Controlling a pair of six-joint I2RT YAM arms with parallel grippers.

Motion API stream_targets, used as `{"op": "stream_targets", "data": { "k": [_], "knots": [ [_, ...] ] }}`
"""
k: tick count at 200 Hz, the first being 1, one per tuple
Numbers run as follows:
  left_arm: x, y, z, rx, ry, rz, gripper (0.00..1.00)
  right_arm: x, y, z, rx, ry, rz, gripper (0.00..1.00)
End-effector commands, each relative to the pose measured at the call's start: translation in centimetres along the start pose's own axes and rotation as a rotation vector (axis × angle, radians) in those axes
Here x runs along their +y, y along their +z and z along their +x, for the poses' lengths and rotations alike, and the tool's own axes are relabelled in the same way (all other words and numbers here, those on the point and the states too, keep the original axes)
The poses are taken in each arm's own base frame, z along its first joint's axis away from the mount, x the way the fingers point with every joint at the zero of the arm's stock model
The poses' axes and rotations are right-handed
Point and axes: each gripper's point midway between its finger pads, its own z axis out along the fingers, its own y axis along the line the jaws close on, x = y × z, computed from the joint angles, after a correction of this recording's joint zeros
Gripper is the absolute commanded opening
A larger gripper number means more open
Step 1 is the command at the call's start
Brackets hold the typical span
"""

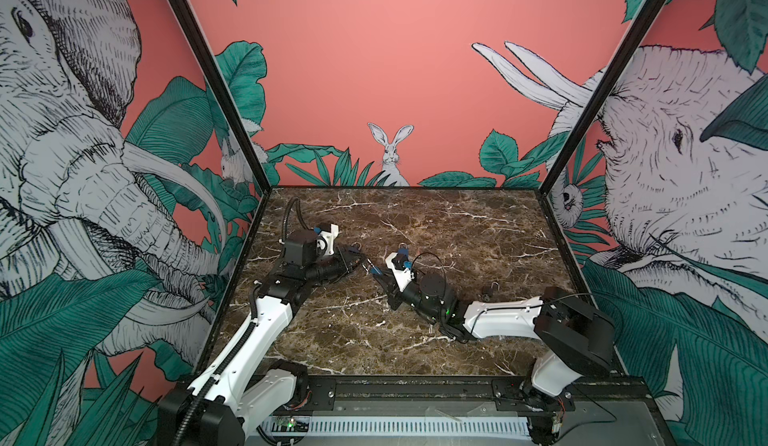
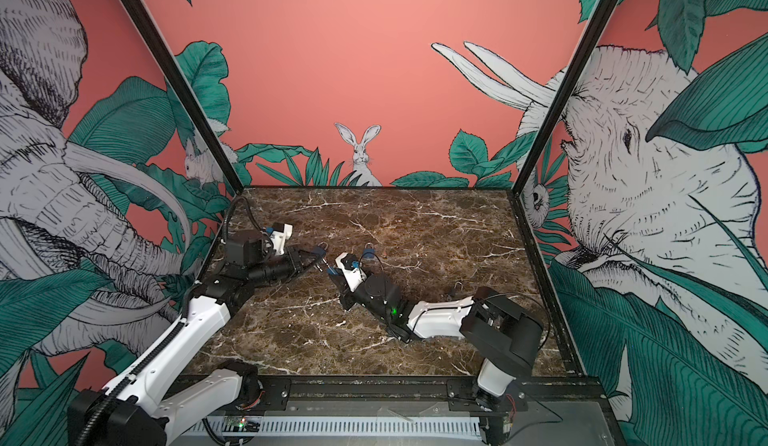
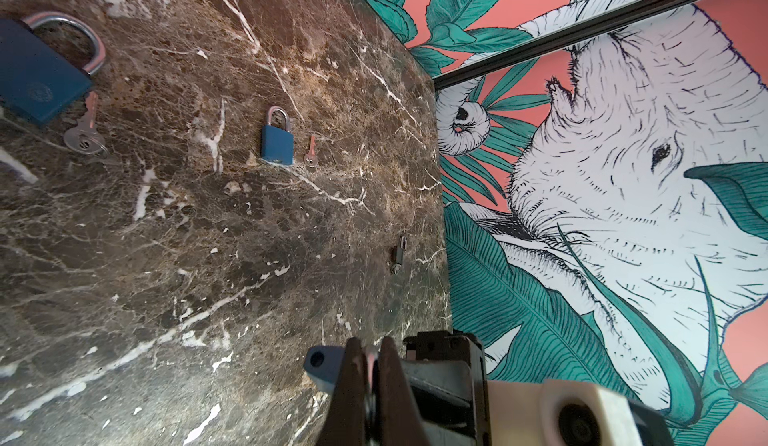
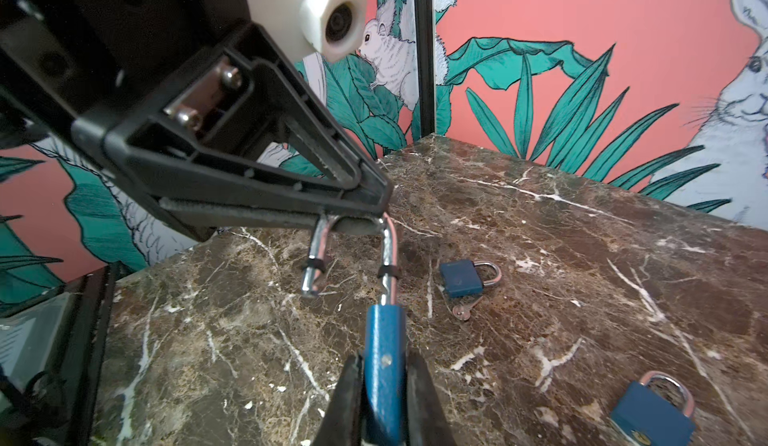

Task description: Lock with the key

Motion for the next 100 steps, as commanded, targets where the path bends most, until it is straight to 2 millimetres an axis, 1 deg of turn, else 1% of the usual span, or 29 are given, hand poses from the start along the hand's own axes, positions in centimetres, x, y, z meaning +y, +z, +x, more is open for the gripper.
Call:
{"op": "stream_targets", "data": {
  "k": [1,9,10,12,28,60,80,100],
  "knots": [
    [-1.7,-0.6,-0.4,-0.021,0.063,0.069,0.0,-0.1,-0.3,-2.3,-0.036,0.156,-0.082,0.01],
    [-1.7,-0.5,-0.3,-0.024,0.078,0.084,0.0,-0.4,-0.3,-2.3,-0.022,0.218,-0.107,0.01],
    [-1.8,-0.5,-0.3,-0.025,0.082,0.087,0.0,-0.4,-0.6,-3.1,-0.037,0.223,-0.114,0.01],
    [-1.7,-0.5,-0.4,-0.029,0.085,0.09,0.0,-0.3,-0.8,-3.7,-0.048,0.236,-0.122,0.01],
    [-1.9,-0.4,-0.4,-0.047,0.129,0.125,0.0,-0.2,-1.6,-5.4,-0.043,0.318,-0.175,0.0],
    [-1.9,0.2,-0.3,-0.069,0.212,0.184,0.0,-0.3,-2.7,-6.4,0.118,0.483,-0.215,0.0],
    [-2.0,0.5,-0.3,-0.079,0.253,0.226,0.0,-0.9,-3.7,-7.6,0.118,0.599,-0.239,0.0],
    [-2.4,0.7,-0.2,-0.09,0.281,0.281,0.0,-2.0,-4.5,-8.0,0.108,0.721,-0.241,0.0]
  ]
}}
